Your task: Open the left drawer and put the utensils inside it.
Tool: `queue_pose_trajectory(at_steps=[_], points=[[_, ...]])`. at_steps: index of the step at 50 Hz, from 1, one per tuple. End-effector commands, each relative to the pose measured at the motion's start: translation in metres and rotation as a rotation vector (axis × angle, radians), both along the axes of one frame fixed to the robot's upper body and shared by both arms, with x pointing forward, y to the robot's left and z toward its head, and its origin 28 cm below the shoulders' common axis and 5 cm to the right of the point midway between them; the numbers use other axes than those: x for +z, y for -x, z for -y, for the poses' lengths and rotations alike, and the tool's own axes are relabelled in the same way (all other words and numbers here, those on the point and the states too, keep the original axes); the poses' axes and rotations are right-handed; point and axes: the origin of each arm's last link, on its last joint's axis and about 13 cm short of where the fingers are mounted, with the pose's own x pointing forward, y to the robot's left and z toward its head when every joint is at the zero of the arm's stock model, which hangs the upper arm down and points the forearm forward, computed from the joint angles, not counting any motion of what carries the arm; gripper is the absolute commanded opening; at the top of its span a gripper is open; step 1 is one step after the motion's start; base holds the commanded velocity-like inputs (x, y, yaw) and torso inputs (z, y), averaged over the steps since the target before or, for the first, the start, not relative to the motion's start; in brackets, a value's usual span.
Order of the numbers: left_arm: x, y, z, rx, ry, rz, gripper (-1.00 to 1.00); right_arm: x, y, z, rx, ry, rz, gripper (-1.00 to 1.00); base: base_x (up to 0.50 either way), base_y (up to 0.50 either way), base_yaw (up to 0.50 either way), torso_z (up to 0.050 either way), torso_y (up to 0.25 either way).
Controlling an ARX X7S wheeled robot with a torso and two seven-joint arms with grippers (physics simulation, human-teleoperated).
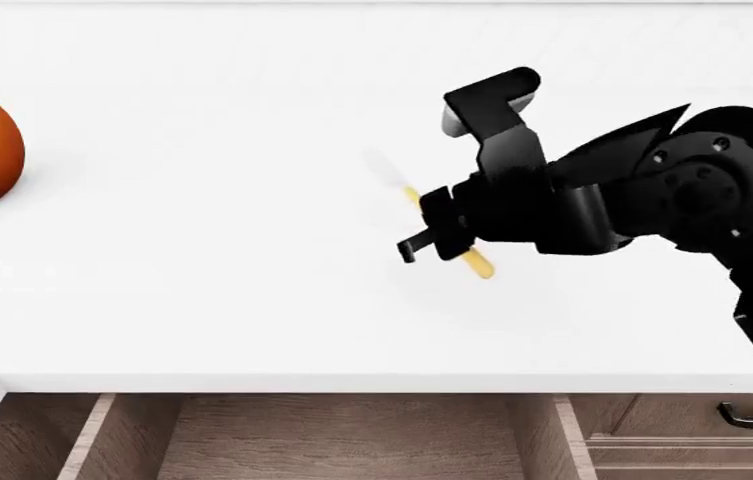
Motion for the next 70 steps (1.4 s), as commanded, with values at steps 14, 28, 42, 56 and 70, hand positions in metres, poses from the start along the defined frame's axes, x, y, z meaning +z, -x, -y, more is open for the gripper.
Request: queue_pose_trajectory(at_steps=[14,28,42,56,70], points=[[0.002,0.001,0.001,-0.004,0.0,0.007,1.0,0.019,0.056,0.036,0.069,0.228,0.164,-1.0,0.0,0.0,0.0,0.0,0.0],[0.003,0.0,0.002,-0.005,-0.001,0.007,1.0,0.012,0.074,0.041,0.262,0.251,0.197,-1.0,0.0,0.0,0.0,0.0,0.0],[0.002,0.0,0.001,-0.004,-0.001,0.005,1.0,0.011,0.08,0.035,0.403,0.26,0.205,-1.0,0.0,0.0,0.0,0.0,0.0],[0.003,0.001,0.001,-0.004,-0.001,0.007,1.0,0.012,0.089,0.04,0.475,0.316,0.203,-1.0,0.0,0.0,0.0,0.0,0.0],[0.004,0.001,0.001,-0.004,-0.004,0.009,1.0,0.014,0.1,0.036,0.572,0.338,0.214,-1.0,0.0,0.0,0.0,0.0,0.0]])
